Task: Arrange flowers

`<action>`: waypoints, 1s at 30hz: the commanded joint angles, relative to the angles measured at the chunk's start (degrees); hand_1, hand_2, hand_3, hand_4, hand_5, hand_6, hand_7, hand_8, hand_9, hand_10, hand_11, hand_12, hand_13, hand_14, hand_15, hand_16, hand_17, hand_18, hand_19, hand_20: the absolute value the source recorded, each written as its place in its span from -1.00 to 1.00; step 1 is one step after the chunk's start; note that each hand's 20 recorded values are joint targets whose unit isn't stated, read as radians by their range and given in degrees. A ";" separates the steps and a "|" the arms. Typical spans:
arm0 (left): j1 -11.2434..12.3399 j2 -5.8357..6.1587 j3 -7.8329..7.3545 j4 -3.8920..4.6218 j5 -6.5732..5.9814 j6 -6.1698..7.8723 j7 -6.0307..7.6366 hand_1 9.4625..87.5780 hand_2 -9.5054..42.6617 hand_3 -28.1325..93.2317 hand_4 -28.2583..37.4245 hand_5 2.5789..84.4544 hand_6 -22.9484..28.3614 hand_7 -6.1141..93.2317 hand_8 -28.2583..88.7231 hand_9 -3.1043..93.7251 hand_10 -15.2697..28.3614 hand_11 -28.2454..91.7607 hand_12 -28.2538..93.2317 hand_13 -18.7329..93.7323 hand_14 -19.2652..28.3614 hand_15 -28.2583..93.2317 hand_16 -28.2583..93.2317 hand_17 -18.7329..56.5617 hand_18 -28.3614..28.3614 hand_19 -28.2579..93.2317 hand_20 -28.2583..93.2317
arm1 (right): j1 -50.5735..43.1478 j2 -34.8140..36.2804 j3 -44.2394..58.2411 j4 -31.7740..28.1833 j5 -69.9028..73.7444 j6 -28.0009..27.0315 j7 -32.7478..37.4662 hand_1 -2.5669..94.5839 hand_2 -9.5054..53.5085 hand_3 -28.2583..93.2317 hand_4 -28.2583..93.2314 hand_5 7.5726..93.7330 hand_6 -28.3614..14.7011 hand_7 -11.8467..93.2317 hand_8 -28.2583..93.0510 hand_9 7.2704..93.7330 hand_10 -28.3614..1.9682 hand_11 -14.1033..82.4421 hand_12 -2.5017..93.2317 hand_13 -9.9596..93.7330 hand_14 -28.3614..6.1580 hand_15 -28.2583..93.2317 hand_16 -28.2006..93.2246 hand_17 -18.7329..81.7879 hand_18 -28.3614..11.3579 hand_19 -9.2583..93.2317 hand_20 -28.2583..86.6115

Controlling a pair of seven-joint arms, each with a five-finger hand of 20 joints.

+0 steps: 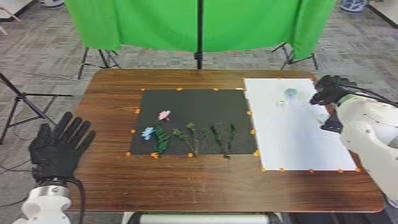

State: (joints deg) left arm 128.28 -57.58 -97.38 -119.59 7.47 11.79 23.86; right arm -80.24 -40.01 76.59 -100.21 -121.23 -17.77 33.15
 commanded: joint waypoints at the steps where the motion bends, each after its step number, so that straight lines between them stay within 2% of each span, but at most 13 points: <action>1: 1.10 0.08 0.09 -0.75 -0.17 0.40 0.79 -0.64 -0.16 0.69 -1.00 -0.02 0.16 -0.64 -0.67 -0.19 0.34 -0.18 -0.37 -0.17 0.35 -0.07 -0.62 -0.58 0.45 -0.13 -0.34 | -3.99 1.98 5.60 -0.26 -2.12 -5.79 -1.71 -0.07 -1.00 0.75 -1.00 -0.15 0.15 -0.42 -0.72 -0.19 -0.25 -0.52 -0.60 -0.10 -0.32 0.10 -0.27 -0.34 -0.66 0.29 -0.09; 11: 0.38 0.51 0.71 -0.91 -0.11 0.36 1.10 -0.64 -0.16 0.69 -1.00 -0.02 0.16 -0.64 -0.67 -0.19 0.33 -0.18 -0.37 -0.18 0.35 -0.08 -0.62 -0.58 0.45 -0.13 -0.34 | -6.34 1.14 6.89 0.88 1.66 -8.86 -0.26 -0.07 -1.00 0.74 -1.00 -0.15 0.20 -0.41 -0.73 -0.16 -0.15 -0.52 -0.61 -0.04 -0.25 0.08 -0.26 -0.35 -0.65 0.28 -0.08; 14: 0.11 0.55 0.85 -0.78 -0.01 0.27 0.79 -0.64 -0.16 0.69 -1.00 -0.02 0.16 -0.64 -0.67 -0.19 0.33 -0.18 -0.37 -0.17 0.35 -0.08 -0.62 -0.58 0.45 -0.13 -0.34 | -5.99 0.86 5.82 1.77 0.56 -8.79 -1.17 -0.06 -1.00 0.74 -1.00 -0.14 0.21 -0.40 -0.74 -0.15 -0.11 -0.51 -0.61 -0.03 -0.24 0.08 -0.25 -0.35 -0.65 0.27 -0.08; 16: 0.08 0.38 1.04 -0.86 -0.22 1.17 0.80 -0.64 -0.16 0.69 -1.00 -0.02 0.16 -0.64 -0.67 -0.19 0.33 -0.18 -0.37 -0.18 0.35 -0.08 -0.62 -0.58 0.45 -0.12 -0.34 | -5.21 0.52 3.93 3.35 -1.98 -8.29 -2.43 -0.04 -1.00 0.75 -1.00 -0.13 0.24 -0.39 -0.74 -0.13 -0.05 -0.51 -0.61 0.00 -0.20 0.08 -0.25 -0.34 -0.65 0.28 -0.08; 20: -0.31 0.30 1.42 -0.62 0.00 0.88 0.27 -0.64 -0.16 0.69 -1.00 -0.03 0.16 -0.64 -0.67 -0.21 0.33 -0.19 -0.37 -0.18 0.34 -0.08 -0.62 -0.58 0.45 -0.13 -0.34 | -5.28 -0.31 2.51 4.37 -1.45 -8.38 -1.59 0.03 -1.00 0.75 -1.00 -0.08 0.30 -0.34 -0.76 -0.05 0.06 -0.48 -0.61 0.07 -0.10 0.08 -0.23 -0.32 -0.63 0.28 -0.06; 23: -0.64 0.20 1.34 -0.43 -0.03 0.98 -0.09 -0.64 -0.16 0.69 -1.00 -0.03 0.16 -0.64 -0.67 -0.21 0.34 -0.19 -0.37 -0.19 0.34 -0.08 -0.62 -0.58 0.45 -0.13 -0.34 | -6.29 -0.41 1.51 5.06 -2.60 -5.22 -1.81 0.12 -1.00 0.63 -1.00 -0.02 0.31 -0.32 -0.77 0.04 0.06 -0.44 -0.60 0.13 -0.04 0.11 -0.20 -0.30 -0.62 0.29 -0.05; 25: -0.49 0.27 1.37 -0.58 -0.80 1.73 0.34 -0.64 -0.16 0.69 -1.00 -0.03 0.16 -0.64 -0.67 -0.21 0.34 -0.18 -0.37 -0.19 0.34 -0.08 -0.62 -0.58 0.44 -0.13 -0.34 | -6.65 -0.60 0.88 6.02 -3.18 -2.39 -1.89 0.17 -1.00 0.56 -1.00 0.04 0.33 -0.29 -0.77 0.11 0.05 -0.40 -0.58 0.16 0.00 0.13 -0.19 -0.29 -0.61 0.32 -0.03; 28: -0.32 0.05 1.29 -0.64 -1.00 2.14 0.23 -0.64 -0.16 0.69 -1.00 -0.02 0.17 -0.64 -0.67 -0.21 0.34 -0.18 -0.37 -0.18 0.35 -0.08 -0.62 -0.58 0.44 -0.12 -0.33 | -7.01 -0.37 -0.60 6.94 -3.80 2.71 -0.27 0.23 -1.00 0.46 -1.00 0.18 0.37 -0.13 -0.79 0.25 0.13 -0.27 -0.53 0.27 0.08 0.23 -0.14 -0.24 -0.60 0.38 0.02; 29: -0.21 0.06 1.27 -0.72 -1.13 2.17 0.37 -0.64 -0.16 0.69 -1.00 -0.02 0.17 -0.64 -0.67 -0.21 0.34 -0.18 -0.37 -0.18 0.35 -0.08 -0.62 -0.58 0.45 -0.12 -0.33 | -7.29 -0.18 -0.73 7.08 -3.93 3.99 -0.71 0.28 -1.00 0.38 -1.00 0.20 0.39 -0.07 -0.71 0.30 0.15 -0.22 -0.51 0.29 0.11 0.25 -0.13 -0.22 -0.59 0.40 0.04; 30: -0.14 0.05 1.25 -0.76 -1.09 2.22 0.37 -0.64 -0.16 0.69 -1.00 -0.02 0.17 -0.63 -0.67 -0.21 0.34 -0.18 -0.37 -0.18 0.35 -0.08 -0.62 -0.58 0.45 -0.12 -0.33 | -7.91 -0.02 -0.51 6.86 -4.15 5.05 -0.94 0.41 -1.00 0.19 -1.00 0.22 0.39 -0.02 -0.60 0.33 0.16 -0.20 -0.48 0.31 0.15 0.25 -0.07 -0.21 -0.59 0.40 0.05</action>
State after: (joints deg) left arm 127.21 -57.24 -96.39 -120.44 7.20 12.67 24.39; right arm -85.68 -40.33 77.55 -95.32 -123.33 -20.51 31.47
